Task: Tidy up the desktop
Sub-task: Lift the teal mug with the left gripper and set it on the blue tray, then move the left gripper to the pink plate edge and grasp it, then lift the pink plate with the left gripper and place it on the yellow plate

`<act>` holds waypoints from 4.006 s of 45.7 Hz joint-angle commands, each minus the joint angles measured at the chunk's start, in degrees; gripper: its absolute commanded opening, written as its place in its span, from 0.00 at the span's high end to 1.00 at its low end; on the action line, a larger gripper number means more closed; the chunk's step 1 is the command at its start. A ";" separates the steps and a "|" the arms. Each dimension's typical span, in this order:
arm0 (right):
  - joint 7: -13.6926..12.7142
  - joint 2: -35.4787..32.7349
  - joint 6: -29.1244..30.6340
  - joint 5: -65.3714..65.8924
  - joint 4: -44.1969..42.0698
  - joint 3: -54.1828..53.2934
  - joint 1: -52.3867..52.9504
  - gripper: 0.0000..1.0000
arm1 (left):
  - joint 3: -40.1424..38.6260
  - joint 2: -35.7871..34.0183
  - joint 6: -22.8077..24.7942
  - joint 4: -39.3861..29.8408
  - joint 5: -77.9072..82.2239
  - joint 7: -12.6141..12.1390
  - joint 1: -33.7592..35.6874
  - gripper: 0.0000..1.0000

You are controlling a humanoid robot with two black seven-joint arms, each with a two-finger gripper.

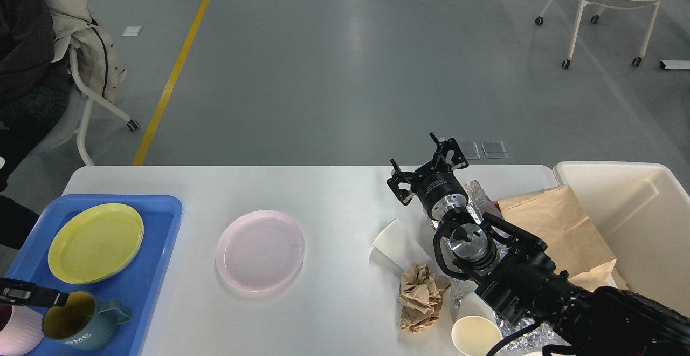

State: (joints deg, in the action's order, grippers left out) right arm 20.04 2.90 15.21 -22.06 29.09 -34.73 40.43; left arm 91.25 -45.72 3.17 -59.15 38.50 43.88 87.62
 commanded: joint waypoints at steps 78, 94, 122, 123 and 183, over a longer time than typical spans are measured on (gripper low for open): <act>0.00 0.00 0.00 0.00 0.09 0.01 0.00 0.00 | -31.48 22.07 6.85 8.26 -10.47 -30.08 -13.53 0.38; 0.00 0.00 0.00 0.00 0.09 0.01 0.00 0.00 | -32.01 25.15 4.92 9.85 -10.64 -31.48 -16.52 0.38; 0.00 0.00 0.00 0.00 0.00 -0.08 0.00 0.00 | -33.06 28.40 2.99 10.37 -10.64 -35.09 -18.98 0.53; 0.00 0.00 0.00 0.00 0.09 0.01 0.00 0.00 | -33.15 28.58 2.99 10.46 -10.64 -35.09 -19.07 0.54; 0.00 0.00 0.00 0.00 0.09 0.01 0.00 0.00 | -33.24 27.35 4.39 10.37 -10.47 -34.74 -16.61 1.00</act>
State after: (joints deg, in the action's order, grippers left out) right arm 20.04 2.90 15.21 -22.06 29.15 -34.72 40.43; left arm 58.03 -17.46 6.97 -48.53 27.98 8.48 69.74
